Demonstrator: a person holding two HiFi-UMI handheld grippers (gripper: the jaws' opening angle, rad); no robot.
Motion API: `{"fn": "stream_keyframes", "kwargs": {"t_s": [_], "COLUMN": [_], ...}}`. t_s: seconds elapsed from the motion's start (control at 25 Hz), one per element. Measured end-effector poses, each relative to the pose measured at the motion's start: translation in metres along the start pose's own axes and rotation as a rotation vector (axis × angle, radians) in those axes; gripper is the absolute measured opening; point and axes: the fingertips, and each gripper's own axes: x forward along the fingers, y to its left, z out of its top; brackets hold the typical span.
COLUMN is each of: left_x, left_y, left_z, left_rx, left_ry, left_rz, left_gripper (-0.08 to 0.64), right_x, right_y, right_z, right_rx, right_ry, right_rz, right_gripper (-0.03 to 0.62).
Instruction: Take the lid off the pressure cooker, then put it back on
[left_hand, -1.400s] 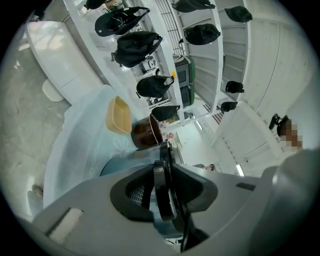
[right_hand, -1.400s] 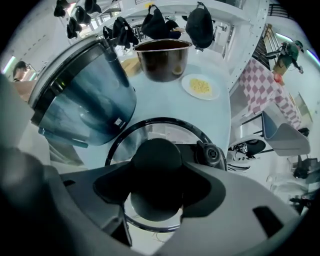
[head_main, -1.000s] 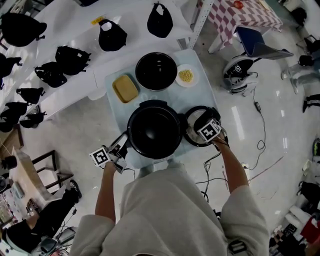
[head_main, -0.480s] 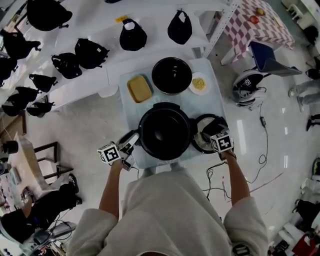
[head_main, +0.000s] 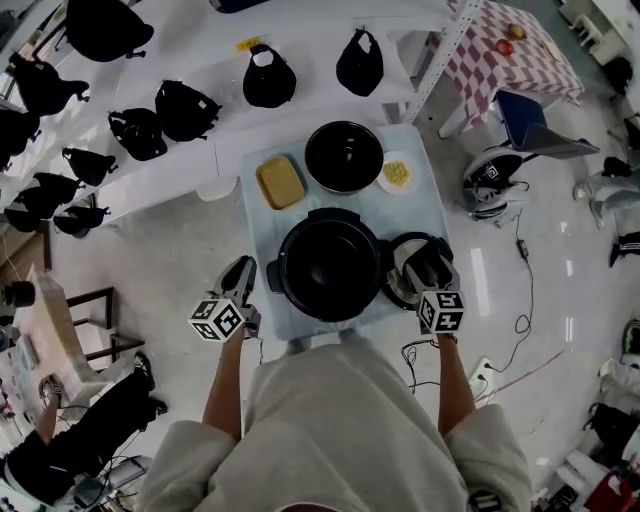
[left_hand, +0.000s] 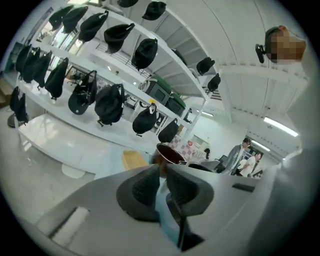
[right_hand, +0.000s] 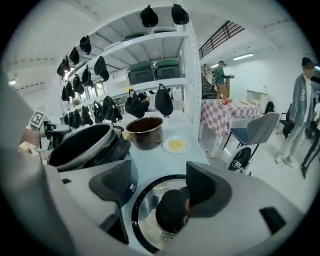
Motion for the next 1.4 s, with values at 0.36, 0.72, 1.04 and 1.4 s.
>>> {"fn": "stream_keyframes", "kwargs": {"t_s": [0.36,0.72,1.04,1.4], "left_x": [-0.008,0.006,0.004,-0.006], "left_y": [-0.029,-0.050,-0.052,-0.045], "left_z": [0.020,0.006,0.006,0.005], "left_rx": [0.313,0.261,0.259,0.250], "left_ry": [0.026,0.035,0.032,0.027], "left_rz": [0.025,-0.004,0.012,0.038], "left_gripper": [0.014,0.014,0.014,0.014], "right_x": [-0.056,-0.045,0.011,0.044], "right_y": [0.008,-0.012,-0.030,-0.040], "right_z": [0.047,0.004,-0.069,-0.110], "right_rx": [0.030,-0.022,-0.112,-0.214], "right_ry": [-0.206,-0.066,0.286,0.566], "right_rz": [-0.086,-0.061,0.041,0.089], "right_gripper": [0.322,0.322,0.324,0.324]}}
